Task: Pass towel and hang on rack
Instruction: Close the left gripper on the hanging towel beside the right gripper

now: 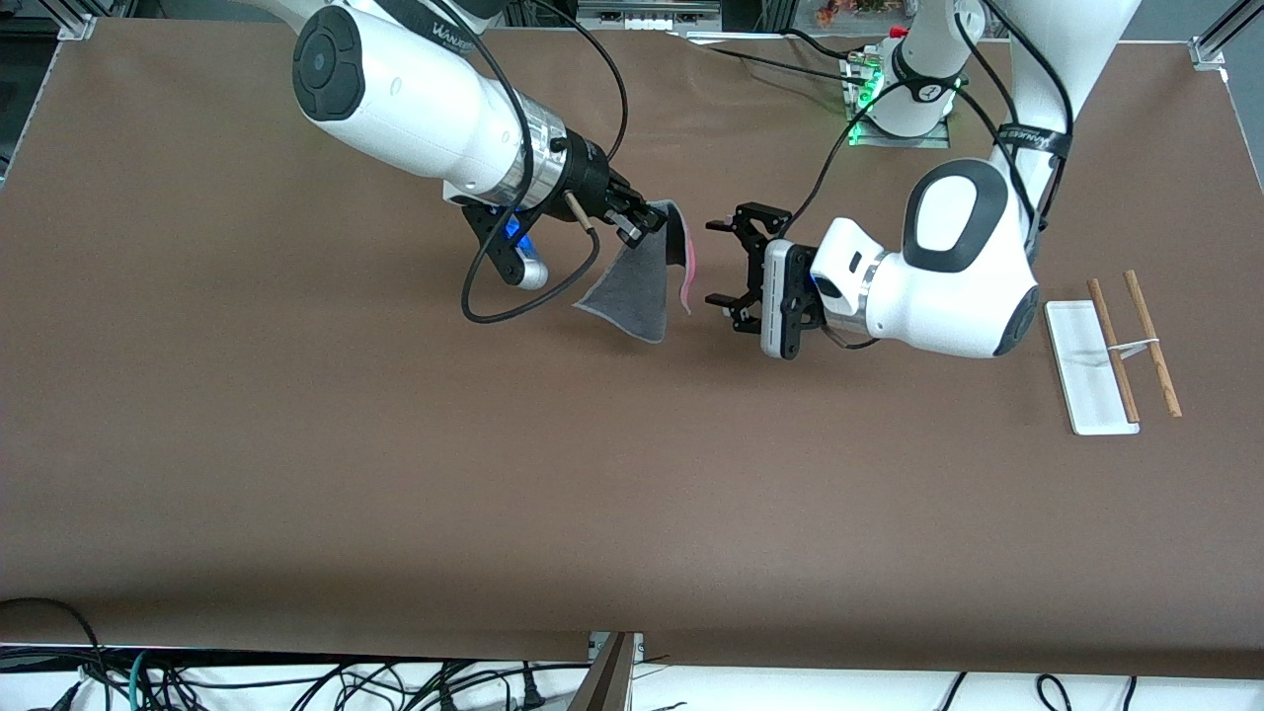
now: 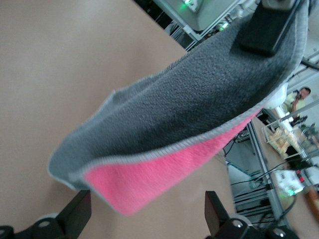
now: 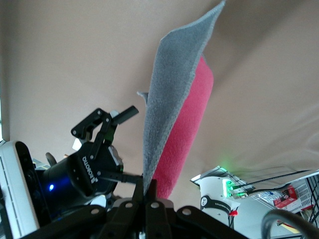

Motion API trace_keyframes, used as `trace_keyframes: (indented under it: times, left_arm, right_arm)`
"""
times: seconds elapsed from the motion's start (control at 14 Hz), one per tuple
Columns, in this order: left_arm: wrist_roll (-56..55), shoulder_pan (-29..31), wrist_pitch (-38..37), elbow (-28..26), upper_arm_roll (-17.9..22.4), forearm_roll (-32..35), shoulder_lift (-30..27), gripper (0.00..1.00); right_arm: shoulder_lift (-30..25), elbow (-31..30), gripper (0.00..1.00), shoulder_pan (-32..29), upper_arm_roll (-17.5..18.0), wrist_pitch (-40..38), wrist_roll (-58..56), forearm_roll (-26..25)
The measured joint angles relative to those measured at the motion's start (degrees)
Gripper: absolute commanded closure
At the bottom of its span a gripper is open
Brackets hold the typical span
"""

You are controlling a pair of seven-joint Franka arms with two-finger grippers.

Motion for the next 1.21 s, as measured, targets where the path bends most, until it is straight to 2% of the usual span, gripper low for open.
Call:
trace_keyframes:
  times: [0.64,0.71,0.79,0.93,1.07,1.21]
  left_arm:
    - [17.4,0.0,2.5,0.0,0.0,-5.5,3.6,0.0]
    - [18.8,0.0,2.7,0.0,0.0,-6.2,4.1,0.02]
    - [19.5,0.0,2.7,0.1,0.0,-6.5,4.5,0.14]
    - [21.1,0.0,2.8,0.1,0.0,-6.6,4.9,0.45]
    - [25.1,-0.1,2.8,0.1,-0.1,-6.9,5.0,1.0]
    - [27.7,-0.5,2.8,0.1,-0.1,-7.3,5.0,1.0]
  right_arm:
    - [0.0,0.0,1.0,0.1,0.0,0.2,0.3,0.0]
    - [0.0,0.0,1.0,0.1,0.0,0.2,0.3,0.0]
    - [0.0,0.0,1.0,0.1,0.0,0.2,0.3,0.0]
    - [0.0,0.0,1.0,0.1,0.0,0.2,0.3,0.0]
    - [0.0,0.0,1.0,0.1,0.0,0.2,0.3,0.0]
    - [0.0,0.0,1.0,0.1,0.0,0.2,0.3,0.0]
